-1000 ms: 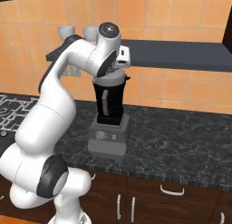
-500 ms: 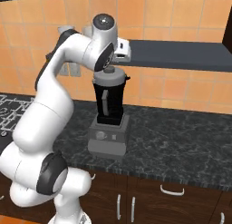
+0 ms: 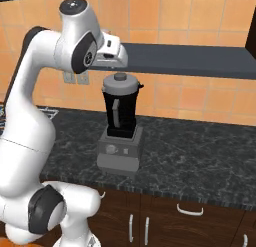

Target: Close the lid blender by securely placing the lid on top.

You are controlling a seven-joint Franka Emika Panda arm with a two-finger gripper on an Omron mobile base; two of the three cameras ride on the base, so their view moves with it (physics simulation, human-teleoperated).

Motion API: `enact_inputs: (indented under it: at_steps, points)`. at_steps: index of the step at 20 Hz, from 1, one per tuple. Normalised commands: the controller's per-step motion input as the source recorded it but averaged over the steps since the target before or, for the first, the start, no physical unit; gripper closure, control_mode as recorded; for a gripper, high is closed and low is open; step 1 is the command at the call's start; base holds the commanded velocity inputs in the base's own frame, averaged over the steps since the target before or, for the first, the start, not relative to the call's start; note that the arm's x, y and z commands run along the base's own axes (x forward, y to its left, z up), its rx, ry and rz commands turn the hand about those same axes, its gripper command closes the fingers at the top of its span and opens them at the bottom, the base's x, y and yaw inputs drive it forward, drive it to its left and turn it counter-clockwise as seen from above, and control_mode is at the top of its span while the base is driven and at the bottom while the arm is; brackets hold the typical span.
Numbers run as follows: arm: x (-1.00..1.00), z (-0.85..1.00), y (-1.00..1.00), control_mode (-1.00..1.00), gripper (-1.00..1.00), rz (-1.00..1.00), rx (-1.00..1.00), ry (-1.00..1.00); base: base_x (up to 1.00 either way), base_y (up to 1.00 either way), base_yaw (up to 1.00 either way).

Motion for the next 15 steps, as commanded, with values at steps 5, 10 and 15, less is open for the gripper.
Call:
enact_inputs:
  at_steps: [5, 10, 15]
  points:
    - [-1.00, -0.80, 1.00, -1.00, -1.00, -0.06, -0.24, 0.03, 0.00, 0.00, 0.00]
    - [-0.62, -0.74, 0.66, -1.00, -1.00, -0.03, -0.17, 0.05, 0.00, 0.00, 0.00]
    - [-0.01, 0.00, 0.00, -1.00, -1.00, 0.00, 0.00, 0.00, 0.00, 0.00, 0.00]
